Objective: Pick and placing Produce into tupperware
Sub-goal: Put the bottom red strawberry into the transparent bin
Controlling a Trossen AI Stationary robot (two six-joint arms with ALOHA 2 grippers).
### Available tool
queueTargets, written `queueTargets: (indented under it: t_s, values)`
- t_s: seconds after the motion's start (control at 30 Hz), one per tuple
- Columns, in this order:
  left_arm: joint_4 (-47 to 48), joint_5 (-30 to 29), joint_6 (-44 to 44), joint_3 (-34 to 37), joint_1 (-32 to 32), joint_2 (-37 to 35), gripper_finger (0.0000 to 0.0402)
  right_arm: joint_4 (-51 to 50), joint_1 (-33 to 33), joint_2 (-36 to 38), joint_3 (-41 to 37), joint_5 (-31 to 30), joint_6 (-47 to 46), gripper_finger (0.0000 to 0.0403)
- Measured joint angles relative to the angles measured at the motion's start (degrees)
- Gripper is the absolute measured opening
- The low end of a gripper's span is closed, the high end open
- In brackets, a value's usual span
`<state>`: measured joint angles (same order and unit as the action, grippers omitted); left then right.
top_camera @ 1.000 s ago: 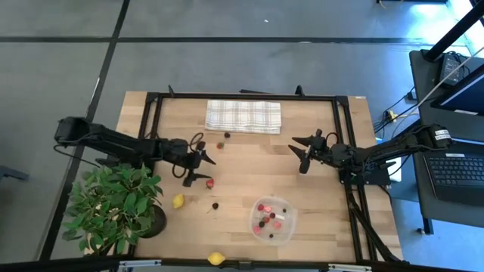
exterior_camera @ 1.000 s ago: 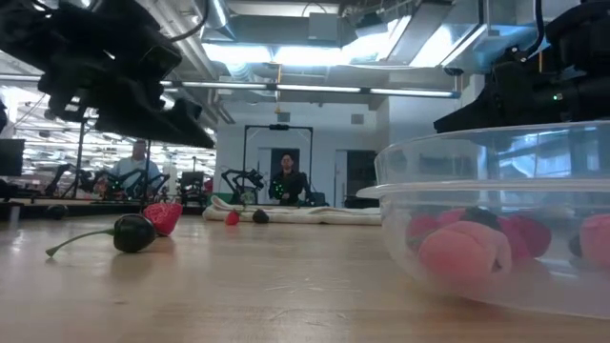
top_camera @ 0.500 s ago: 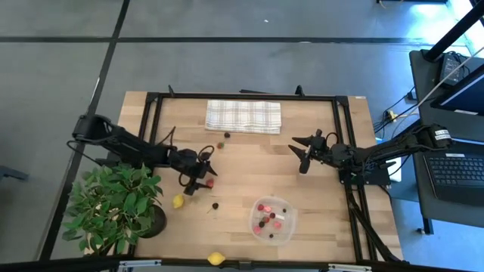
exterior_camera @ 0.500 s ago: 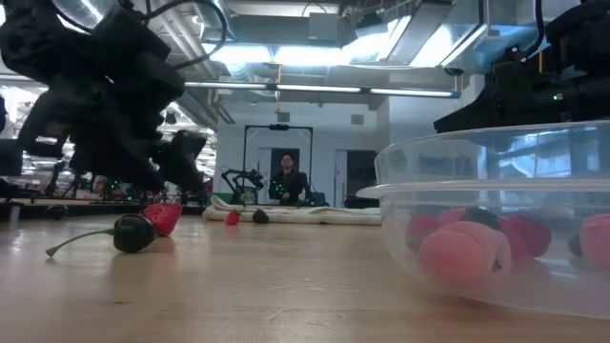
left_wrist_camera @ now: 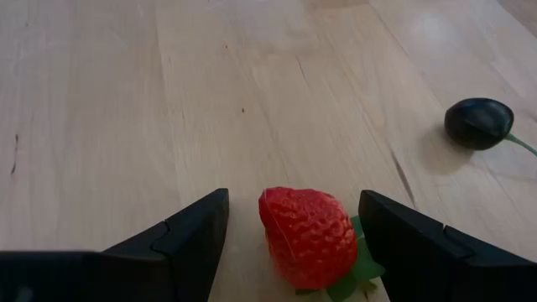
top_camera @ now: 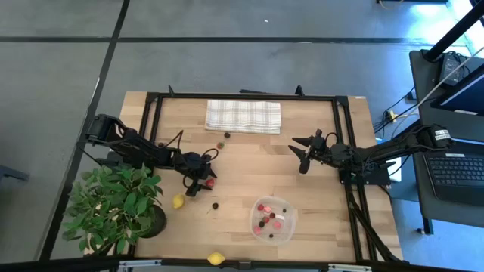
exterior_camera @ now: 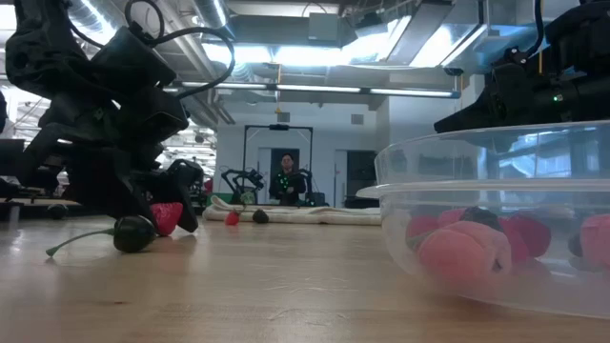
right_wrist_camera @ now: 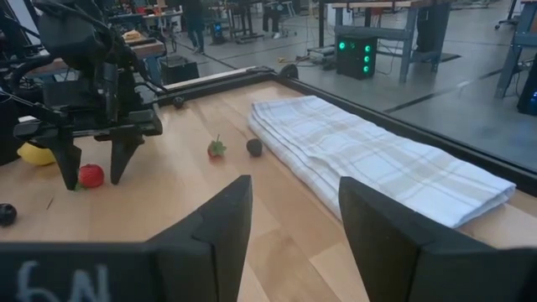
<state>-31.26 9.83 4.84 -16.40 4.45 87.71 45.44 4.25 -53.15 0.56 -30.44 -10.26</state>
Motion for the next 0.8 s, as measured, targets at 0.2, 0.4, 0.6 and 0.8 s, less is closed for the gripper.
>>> queueTargets:
  t_s: [0.2,0.4,0.6,0.8]
  values:
    - [-0.7,0.0,-0.2,0.0,0.0,0.2,0.0261,-0.3,0.0,0.0,0.0,0.0,0.0,0.0182]
    - [-1.0,-0.2,-0.2,0.0,0.0,0.2,0.0258,-0.3,0.0,0.0,0.0,0.0,-0.1,0.0182]
    - [-1.0,-0.3,-0.2,0.0,0.0,0.2,0.0222,-0.3,0.0,0.0,0.0,0.0,-0.1,0.0182]
    - [-0.9,-0.3,-0.2,0.0,0.0,0.1,0.0180,-0.3,0.0,0.0,0.0,0.0,-0.1,0.0182]
